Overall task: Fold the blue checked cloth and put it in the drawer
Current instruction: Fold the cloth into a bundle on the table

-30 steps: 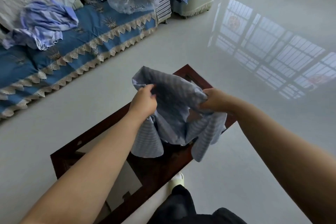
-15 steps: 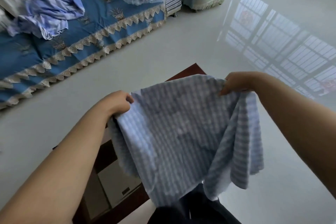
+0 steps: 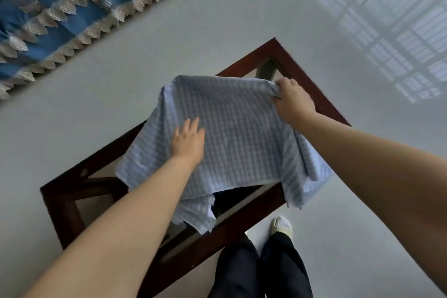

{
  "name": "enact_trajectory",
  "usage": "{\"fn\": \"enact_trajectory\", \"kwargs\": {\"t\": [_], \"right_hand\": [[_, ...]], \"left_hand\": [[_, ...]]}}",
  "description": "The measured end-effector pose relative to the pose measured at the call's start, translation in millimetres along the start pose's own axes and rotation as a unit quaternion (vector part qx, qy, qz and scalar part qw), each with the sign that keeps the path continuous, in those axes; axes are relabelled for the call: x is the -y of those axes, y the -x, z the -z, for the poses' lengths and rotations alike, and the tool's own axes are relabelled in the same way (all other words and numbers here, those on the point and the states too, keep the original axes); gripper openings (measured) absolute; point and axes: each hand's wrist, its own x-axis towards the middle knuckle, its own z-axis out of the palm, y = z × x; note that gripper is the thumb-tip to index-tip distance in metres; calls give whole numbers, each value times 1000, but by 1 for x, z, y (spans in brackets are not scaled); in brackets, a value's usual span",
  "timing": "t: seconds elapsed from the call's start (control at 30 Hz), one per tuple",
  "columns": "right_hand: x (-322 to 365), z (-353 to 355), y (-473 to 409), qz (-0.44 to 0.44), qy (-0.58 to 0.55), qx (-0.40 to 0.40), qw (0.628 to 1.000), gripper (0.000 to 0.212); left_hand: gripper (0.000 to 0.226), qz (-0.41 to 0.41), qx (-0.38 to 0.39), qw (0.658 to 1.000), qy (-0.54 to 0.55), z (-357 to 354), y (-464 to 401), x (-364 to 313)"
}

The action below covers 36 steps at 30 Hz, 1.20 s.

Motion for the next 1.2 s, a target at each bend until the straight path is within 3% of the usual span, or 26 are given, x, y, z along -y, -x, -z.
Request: {"fn": "enact_trajectory", "kwargs": {"t": [0.17, 0.33, 0.5, 0.63, 0.7, 0.83, 0.9, 0.97, 1.03, 1.1, 1.13, 1.2], "right_hand": [[-3, -33, -48, -11, -22, -31, 999, 56], [-47, -58, -77, -89, -64, -53, 993, 53], [-111, -87, -61, -176, -96, 20, 980, 76], [-164, -115, -30, -228, -42, 107, 967, 95], [-184, -125, -13, -244, 2, 132, 961, 87], [-183, -119, -8, -215, 31, 124, 968, 29], [-160, -109, -12, -188, -52, 158, 968, 32], [-129, -98, -10, -183, -196, 180, 946, 38], [-96, -91, -3, -183, -319, 186, 911, 37], [-59, -94, 5, -178, -392, 191, 882, 28], [-38, -97, 9, -174, -423, 191, 869, 23], [6, -108, 14, -163, -505, 199, 824, 19]], "left_hand": [[63, -59, 96, 992, 60, -65, -27, -47], [68, -68, 91, 989, 99, -82, -78, -73], [72, -56, 118, 987, 93, -99, -122, -89], [82, -36, 169, 980, 99, -128, -127, -96], [87, -36, 156, 983, 92, -136, -125, -96], [86, -45, 142, 980, 130, -136, -121, -93], [79, -42, 139, 966, 216, -132, -110, -96], [61, -9, 128, 916, 381, -124, -92, -97], [53, 50, 158, 795, 583, -105, -66, -94], [74, 74, 181, 677, 709, -87, -38, -81], [87, 70, 191, 638, 743, -78, -25, -71], [98, 42, 189, 607, 771, -68, 0, -51]]}}
